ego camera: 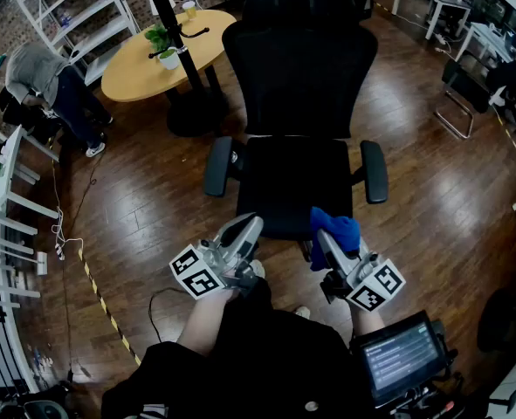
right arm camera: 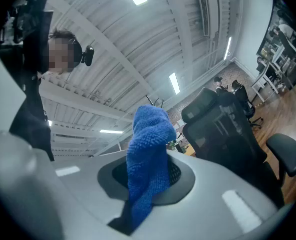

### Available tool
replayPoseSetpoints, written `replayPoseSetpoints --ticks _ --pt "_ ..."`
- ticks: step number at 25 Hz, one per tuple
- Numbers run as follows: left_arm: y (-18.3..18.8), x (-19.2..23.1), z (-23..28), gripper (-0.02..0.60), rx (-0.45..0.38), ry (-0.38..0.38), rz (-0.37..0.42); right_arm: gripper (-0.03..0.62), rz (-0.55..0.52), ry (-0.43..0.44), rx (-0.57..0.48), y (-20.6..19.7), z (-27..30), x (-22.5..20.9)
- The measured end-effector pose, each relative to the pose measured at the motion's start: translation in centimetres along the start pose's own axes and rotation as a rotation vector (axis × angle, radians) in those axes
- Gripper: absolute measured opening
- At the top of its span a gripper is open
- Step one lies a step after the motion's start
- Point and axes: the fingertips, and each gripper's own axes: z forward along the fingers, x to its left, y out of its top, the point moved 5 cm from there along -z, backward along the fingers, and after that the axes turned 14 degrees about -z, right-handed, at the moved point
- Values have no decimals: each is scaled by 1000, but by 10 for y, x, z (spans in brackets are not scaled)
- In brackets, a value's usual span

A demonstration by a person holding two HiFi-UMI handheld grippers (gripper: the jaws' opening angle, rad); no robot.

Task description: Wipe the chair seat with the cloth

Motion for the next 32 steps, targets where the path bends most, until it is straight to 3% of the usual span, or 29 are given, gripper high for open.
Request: replayPoseSetpoints --ticks 7,14,19,24,27,32 --pt "35 82 26 -8 40 -26 -18 43 -21 -30 46 -34 73 -39" --pt "94 160 67 -8 98 -60 -93 43 -36 -107 106 -43 157 -86" --pt "100 185 84 -8 116 -51 -133 44 -17 -145 156 -55 170 -110" --pt "104 185 107 -8 93 23 -163 43 -24 -142 270 -60 191 -163" --pt "97 199 117 -8 64 87 -178 43 -10 -125 387 -108 213 -218" --pt "82 254 112 -8 15 197 -218 44 56 -121 601 -249 268 -302"
